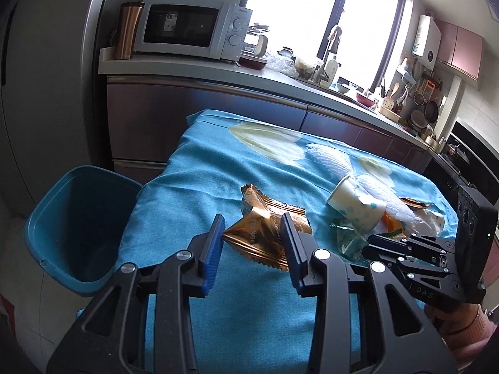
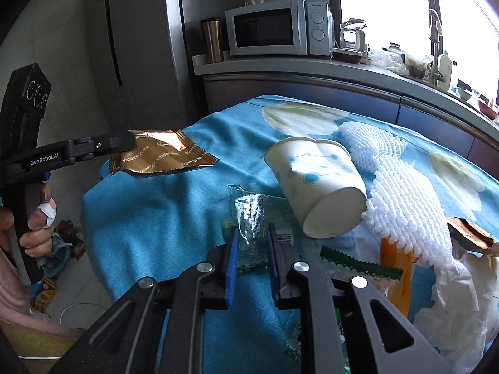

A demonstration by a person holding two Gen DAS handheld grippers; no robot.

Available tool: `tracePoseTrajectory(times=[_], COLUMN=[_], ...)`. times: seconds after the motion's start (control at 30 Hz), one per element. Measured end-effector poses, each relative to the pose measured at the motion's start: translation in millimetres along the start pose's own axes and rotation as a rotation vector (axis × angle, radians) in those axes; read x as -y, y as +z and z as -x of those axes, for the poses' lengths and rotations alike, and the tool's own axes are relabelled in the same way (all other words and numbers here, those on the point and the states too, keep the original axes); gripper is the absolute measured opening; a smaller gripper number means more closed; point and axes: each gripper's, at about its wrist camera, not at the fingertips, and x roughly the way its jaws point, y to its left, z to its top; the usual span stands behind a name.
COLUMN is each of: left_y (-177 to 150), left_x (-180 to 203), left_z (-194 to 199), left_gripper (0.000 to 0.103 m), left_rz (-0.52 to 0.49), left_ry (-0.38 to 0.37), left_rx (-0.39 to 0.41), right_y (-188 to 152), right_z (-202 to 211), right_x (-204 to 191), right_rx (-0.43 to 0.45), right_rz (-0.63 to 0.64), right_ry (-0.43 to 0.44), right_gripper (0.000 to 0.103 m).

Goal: Collect trash
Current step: 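Carry the gold wrapper with the left tool into the teal bin and release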

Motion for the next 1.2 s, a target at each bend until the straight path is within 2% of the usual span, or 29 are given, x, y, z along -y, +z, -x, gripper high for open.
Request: tracePoseTrajectory(times=[0.03,0.07,0.17,0.3,0.43,0.63,0.83,1.2], left_y=[-1,-1,-4,-3,0,4,3,-6], left_x=[-3,-7,-17,-39,-64,-105,-150,-201], left_z=[1,3,11,25,43,64,66,37], left_gripper=[0.037,0.037,0.037,0.037,0.037,0.037,0.037,0.036], left_rz=[0.004,0.008,0.022,0.049,0.075,0.121,0.193,0.246], left_ry=[0.003,0.007,0.021,0.054,0.112,0.213,0.297,0.391], left_rx=[0.002,0.004,0.015,0.044,0.081,0.119,0.112,0.043], right_y=[1,2,7,19,38,66,95,129], right_z=[2,4,10,15,7,-23,-63,-124], right_x=[0,1,2,-8,-34,-76,-108,-162], right_rx=[0.007,0.015,0.038,0.070,0.094,0.097,0.059,-0.005], right_rz=[-0.006,-0.018,-0.032,-0.040,0.003,0.058,0.070,0.127], right_ry=[0.003,0.014,0.021,0.099,0.184,0.323,0.438,0.495], right_gripper=[0.013,0.004,0.002,0.002,0.002,0.002,0.002,0.002])
